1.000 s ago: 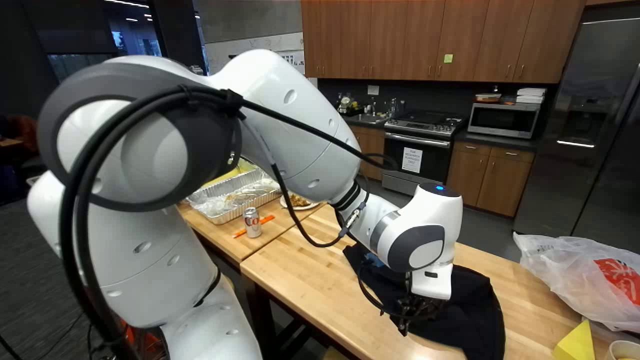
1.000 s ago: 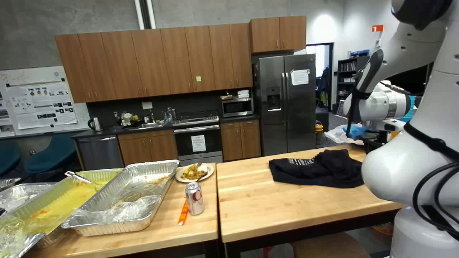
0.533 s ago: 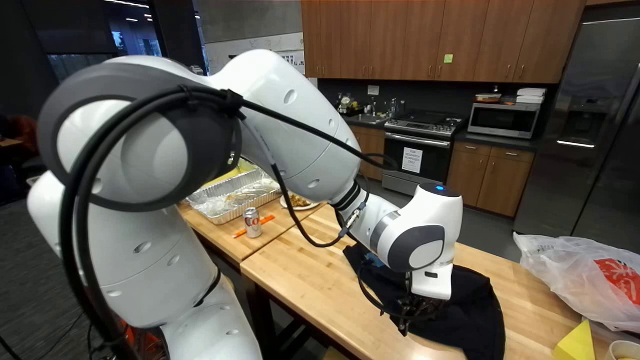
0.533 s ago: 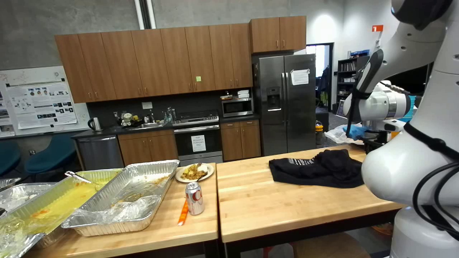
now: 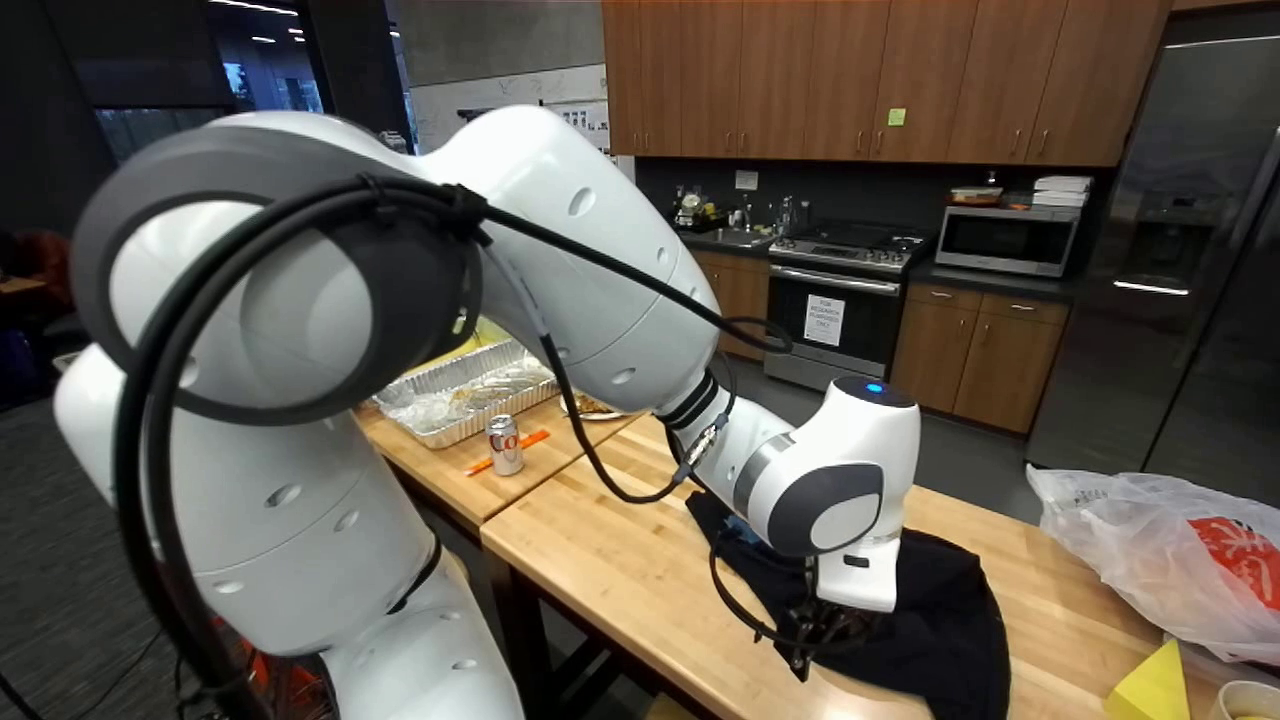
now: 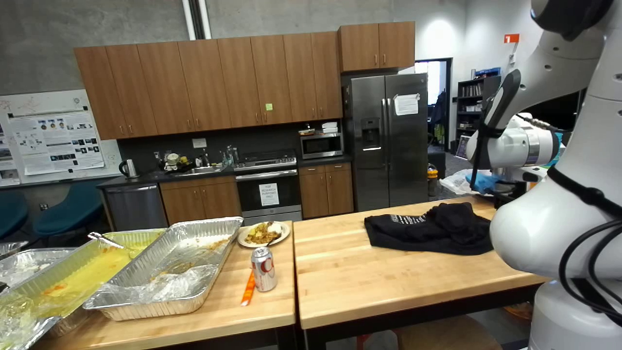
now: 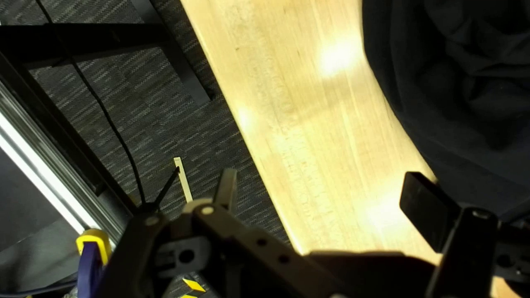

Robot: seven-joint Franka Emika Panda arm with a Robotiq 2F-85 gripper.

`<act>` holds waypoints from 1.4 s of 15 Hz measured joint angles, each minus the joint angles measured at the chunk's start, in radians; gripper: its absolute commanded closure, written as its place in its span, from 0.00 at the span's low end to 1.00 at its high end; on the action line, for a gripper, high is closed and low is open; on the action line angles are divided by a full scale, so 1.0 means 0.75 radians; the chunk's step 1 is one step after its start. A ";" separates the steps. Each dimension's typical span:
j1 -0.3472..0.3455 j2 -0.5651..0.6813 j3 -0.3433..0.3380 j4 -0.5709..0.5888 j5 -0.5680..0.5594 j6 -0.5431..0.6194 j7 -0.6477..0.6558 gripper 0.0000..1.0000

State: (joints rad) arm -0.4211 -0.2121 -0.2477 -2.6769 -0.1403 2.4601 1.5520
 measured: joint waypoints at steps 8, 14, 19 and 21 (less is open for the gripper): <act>0.076 -0.020 0.047 -0.037 0.113 0.366 -0.106 0.00; 0.105 -0.006 0.085 -0.013 0.165 0.401 -0.139 0.00; 0.099 -0.005 0.085 -0.013 0.165 0.401 -0.141 0.00; 0.097 0.000 0.085 -0.011 0.166 0.400 -0.141 0.00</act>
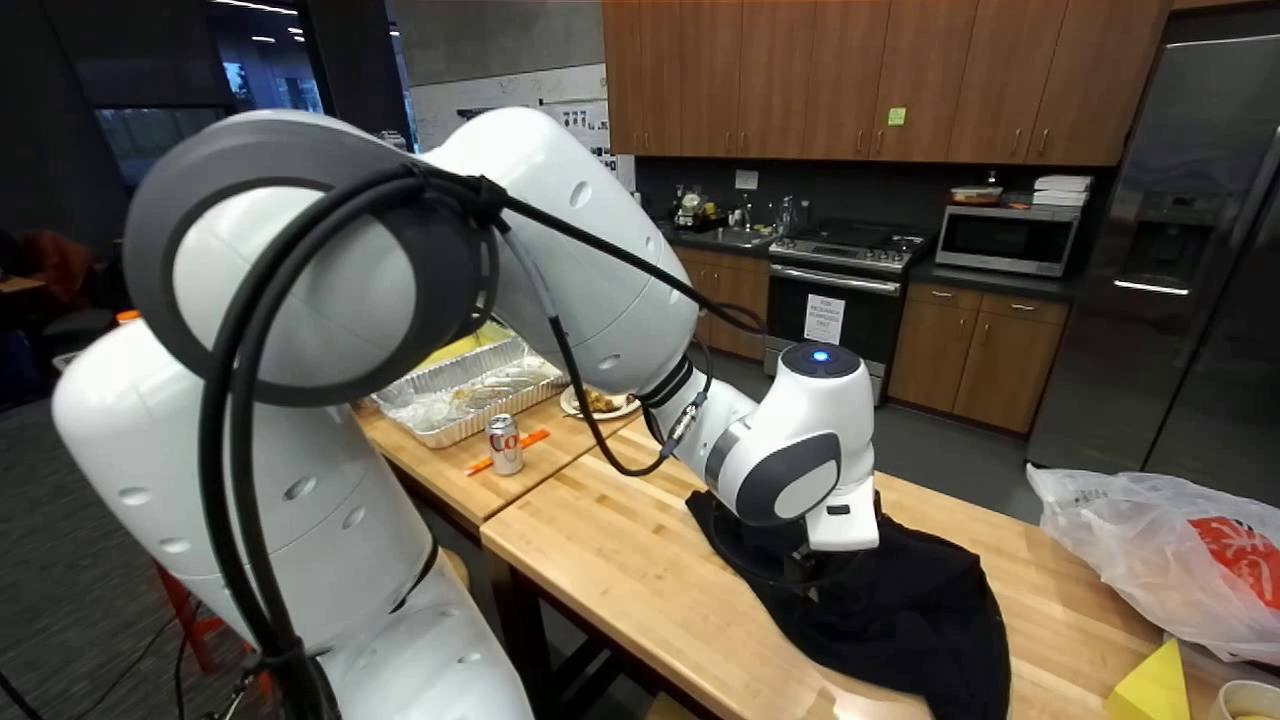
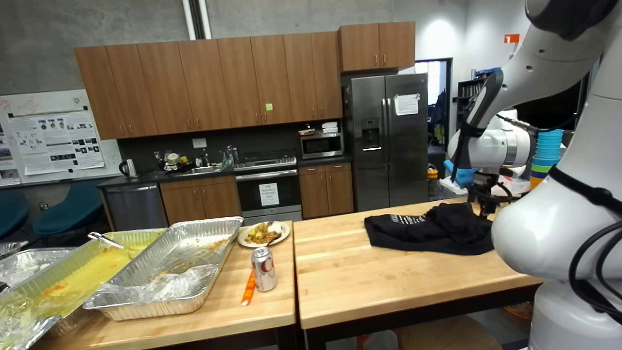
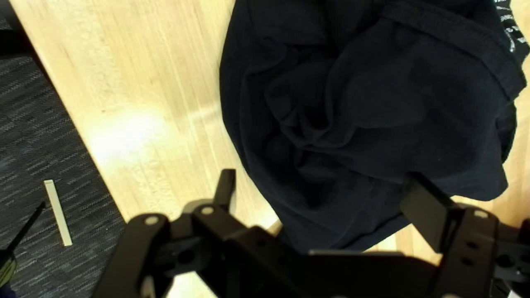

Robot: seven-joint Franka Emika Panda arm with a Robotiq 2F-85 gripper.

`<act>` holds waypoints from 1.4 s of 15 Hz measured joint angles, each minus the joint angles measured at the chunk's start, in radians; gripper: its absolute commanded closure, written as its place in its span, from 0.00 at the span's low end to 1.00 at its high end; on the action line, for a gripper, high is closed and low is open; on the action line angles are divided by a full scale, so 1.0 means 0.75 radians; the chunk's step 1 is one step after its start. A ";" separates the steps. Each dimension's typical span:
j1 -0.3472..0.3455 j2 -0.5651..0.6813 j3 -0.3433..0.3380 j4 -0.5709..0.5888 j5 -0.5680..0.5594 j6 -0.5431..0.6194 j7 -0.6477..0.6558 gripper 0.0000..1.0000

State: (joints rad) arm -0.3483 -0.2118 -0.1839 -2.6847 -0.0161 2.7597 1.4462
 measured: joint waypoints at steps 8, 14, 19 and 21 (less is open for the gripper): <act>-0.008 0.055 -0.003 0.102 0.063 0.016 -0.003 0.00; 0.073 0.141 -0.005 0.223 0.175 -0.040 -0.250 0.00; 0.091 0.214 -0.007 0.347 0.162 -0.046 -0.546 0.00; 0.093 0.258 -0.008 0.406 0.169 -0.044 -0.669 0.00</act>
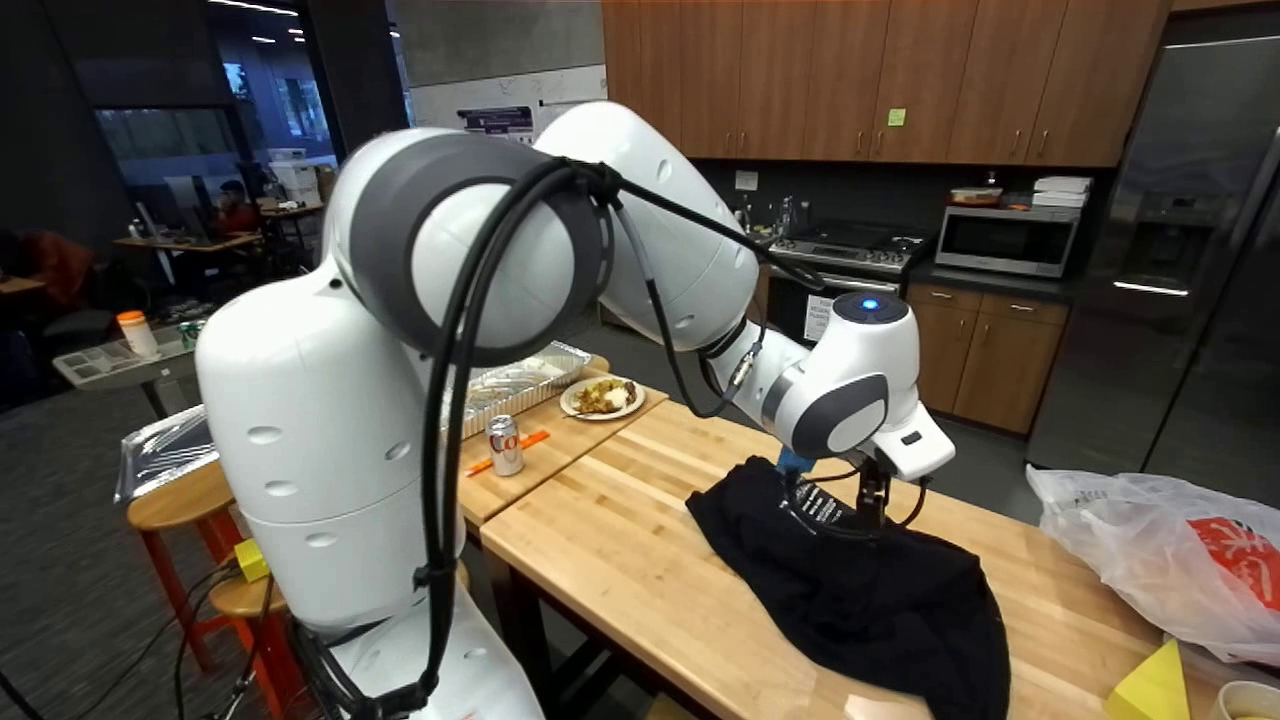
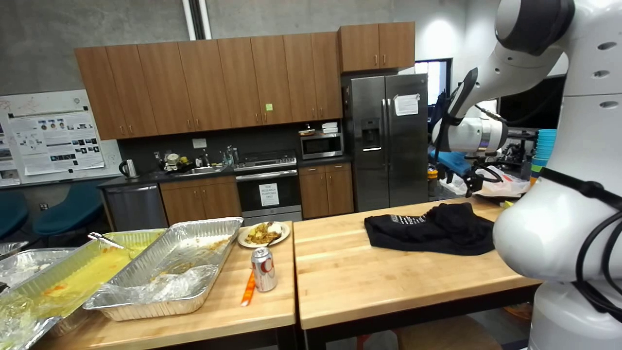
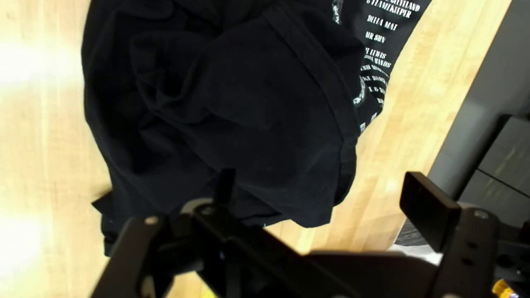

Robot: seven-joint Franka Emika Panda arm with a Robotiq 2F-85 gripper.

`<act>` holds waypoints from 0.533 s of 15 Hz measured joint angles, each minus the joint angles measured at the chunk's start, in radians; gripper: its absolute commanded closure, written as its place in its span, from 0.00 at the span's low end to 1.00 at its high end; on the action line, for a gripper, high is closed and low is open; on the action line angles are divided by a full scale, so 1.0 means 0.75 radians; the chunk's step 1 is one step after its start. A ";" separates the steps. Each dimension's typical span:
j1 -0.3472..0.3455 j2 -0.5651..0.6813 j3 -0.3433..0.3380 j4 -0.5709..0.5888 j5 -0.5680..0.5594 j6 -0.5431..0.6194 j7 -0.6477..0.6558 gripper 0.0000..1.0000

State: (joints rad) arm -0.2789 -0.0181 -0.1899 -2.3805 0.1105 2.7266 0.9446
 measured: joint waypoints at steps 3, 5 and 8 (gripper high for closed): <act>0.012 0.076 0.000 0.081 0.017 -0.004 -0.160 0.00; 0.025 0.132 0.001 0.133 0.015 -0.025 -0.223 0.00; 0.046 0.224 -0.005 0.209 -0.033 -0.064 -0.236 0.00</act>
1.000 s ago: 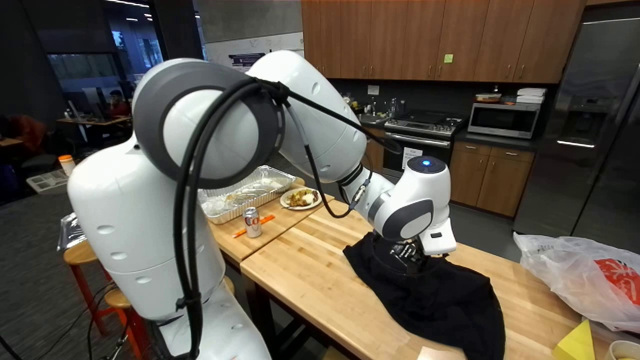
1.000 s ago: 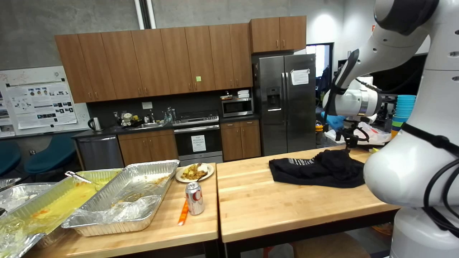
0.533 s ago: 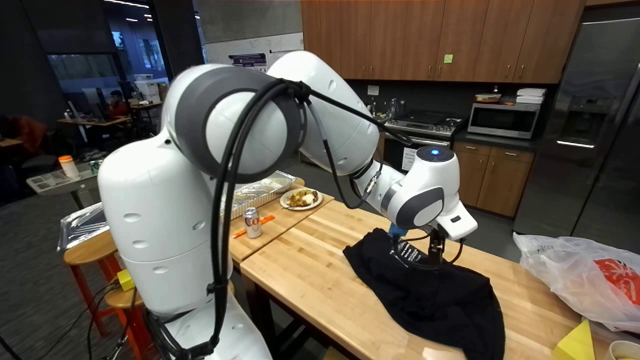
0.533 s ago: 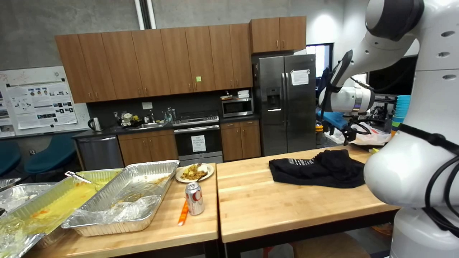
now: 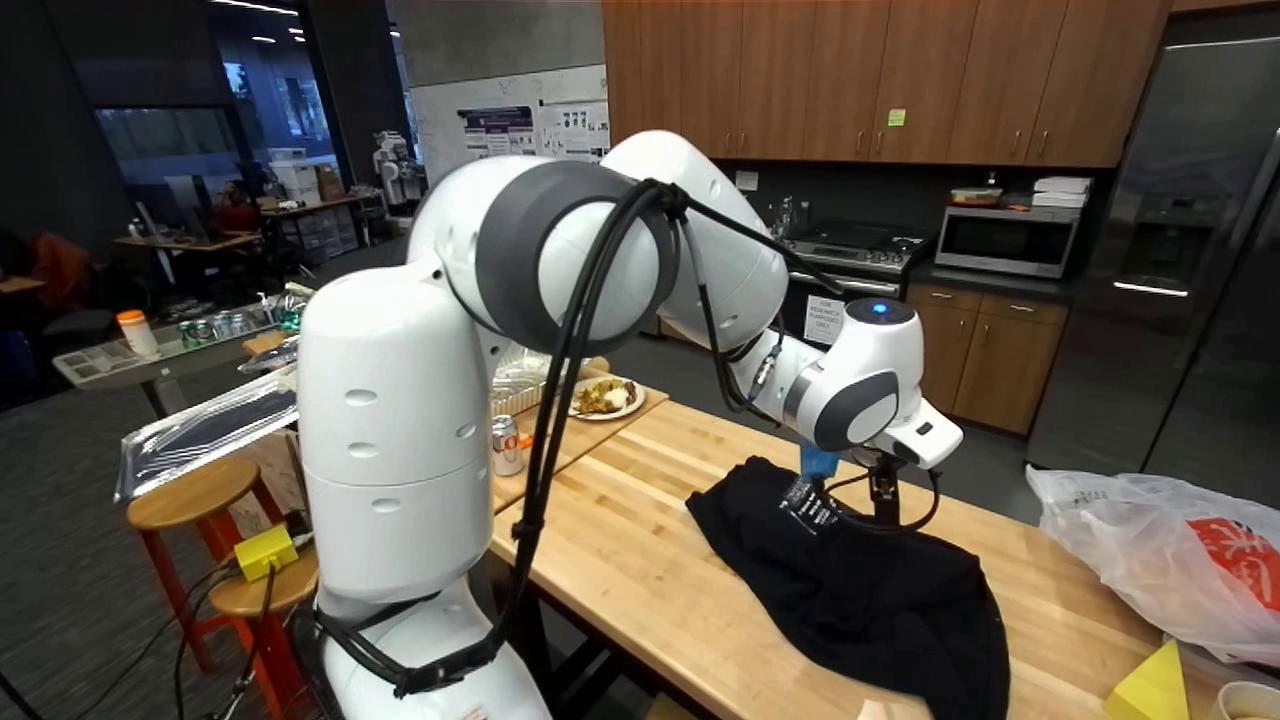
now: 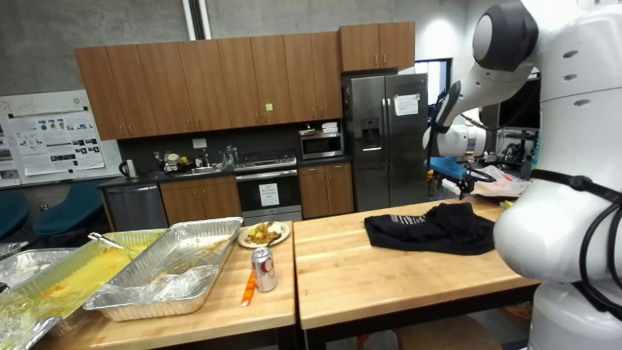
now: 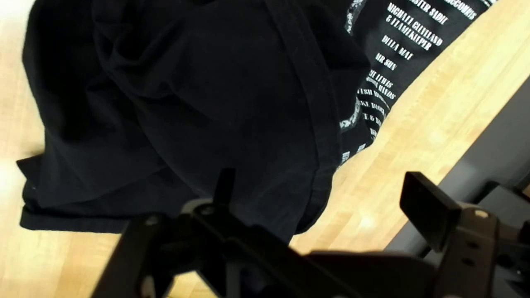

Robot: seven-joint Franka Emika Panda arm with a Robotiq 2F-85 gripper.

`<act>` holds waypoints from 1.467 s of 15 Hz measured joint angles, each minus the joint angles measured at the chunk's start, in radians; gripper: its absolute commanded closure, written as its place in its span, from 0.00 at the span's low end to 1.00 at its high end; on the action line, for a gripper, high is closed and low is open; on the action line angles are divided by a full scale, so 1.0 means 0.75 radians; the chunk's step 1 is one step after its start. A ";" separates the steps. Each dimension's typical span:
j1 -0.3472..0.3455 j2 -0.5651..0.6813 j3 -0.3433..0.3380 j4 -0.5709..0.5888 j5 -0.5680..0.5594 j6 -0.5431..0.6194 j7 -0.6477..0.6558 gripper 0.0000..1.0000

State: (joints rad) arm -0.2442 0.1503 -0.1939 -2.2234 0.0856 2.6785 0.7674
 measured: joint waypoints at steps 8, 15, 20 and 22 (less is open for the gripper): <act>0.054 0.122 -0.035 0.111 -0.085 -0.192 -0.027 0.00; 0.093 0.162 -0.035 0.146 -0.091 -0.285 -0.044 0.25; 0.108 0.206 -0.035 0.162 -0.090 -0.287 -0.044 0.56; 0.108 0.208 -0.038 0.164 -0.084 -0.283 -0.035 0.73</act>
State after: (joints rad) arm -0.1634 0.3065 -0.2223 -2.1001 0.0225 2.4663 0.7414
